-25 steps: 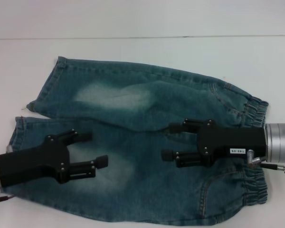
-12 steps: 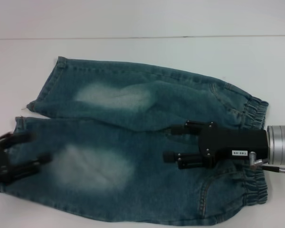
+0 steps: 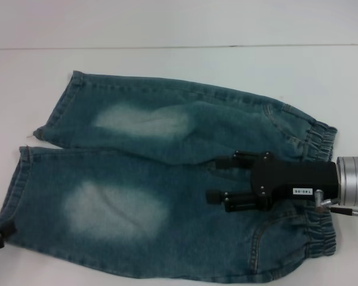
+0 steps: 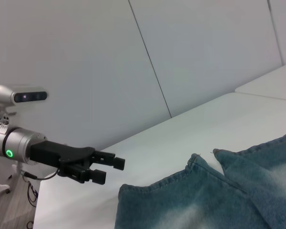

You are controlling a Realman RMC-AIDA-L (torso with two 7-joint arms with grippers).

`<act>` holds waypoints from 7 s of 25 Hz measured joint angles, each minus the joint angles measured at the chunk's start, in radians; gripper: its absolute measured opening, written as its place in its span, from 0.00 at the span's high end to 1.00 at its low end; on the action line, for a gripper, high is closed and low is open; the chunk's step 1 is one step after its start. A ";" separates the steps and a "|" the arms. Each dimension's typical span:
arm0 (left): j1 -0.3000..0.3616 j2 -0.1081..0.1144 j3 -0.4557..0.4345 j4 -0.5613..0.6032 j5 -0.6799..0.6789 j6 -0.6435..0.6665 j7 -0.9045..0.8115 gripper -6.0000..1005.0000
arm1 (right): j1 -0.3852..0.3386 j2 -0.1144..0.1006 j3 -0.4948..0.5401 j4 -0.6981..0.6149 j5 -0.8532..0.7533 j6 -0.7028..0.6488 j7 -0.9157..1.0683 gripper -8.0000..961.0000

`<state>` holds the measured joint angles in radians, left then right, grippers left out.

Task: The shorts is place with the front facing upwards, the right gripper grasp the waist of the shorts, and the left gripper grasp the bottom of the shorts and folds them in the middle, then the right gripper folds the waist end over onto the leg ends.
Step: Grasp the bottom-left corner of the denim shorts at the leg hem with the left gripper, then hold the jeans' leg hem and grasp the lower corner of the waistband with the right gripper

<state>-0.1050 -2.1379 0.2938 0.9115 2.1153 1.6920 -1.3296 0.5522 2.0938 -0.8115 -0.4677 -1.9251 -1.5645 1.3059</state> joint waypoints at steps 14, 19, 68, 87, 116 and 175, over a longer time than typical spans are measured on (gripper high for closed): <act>-0.027 -0.001 -0.043 0.000 0.133 -0.072 -0.025 0.12 | -0.006 -0.001 0.002 -0.006 0.000 -0.010 0.002 0.04; -0.036 -0.001 -0.038 -0.003 0.143 -0.076 -0.027 0.12 | -0.007 0.000 0.004 -0.006 0.000 -0.010 0.003 0.04; -0.090 0.003 -0.034 0.031 0.254 -0.063 -0.131 0.14 | -0.011 -0.002 0.008 -0.006 0.000 -0.013 0.003 0.04; -0.104 -0.002 -0.016 0.046 0.267 -0.050 -0.150 0.15 | -0.011 -0.002 0.008 -0.006 0.000 -0.012 0.003 0.04; -0.140 0.008 0.027 0.051 0.266 -0.034 -0.175 0.89 | -0.060 -0.008 0.037 -0.050 0.070 -0.108 0.051 0.04; -0.208 -0.008 0.039 0.046 0.269 -0.029 -0.172 0.99 | -0.261 -0.084 0.314 -0.118 -0.341 -0.160 0.409 0.16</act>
<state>-0.3128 -2.1461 0.3328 0.9580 2.3838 1.6633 -1.5016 0.2916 2.0096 -0.4976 -0.5861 -2.2657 -1.7244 1.7148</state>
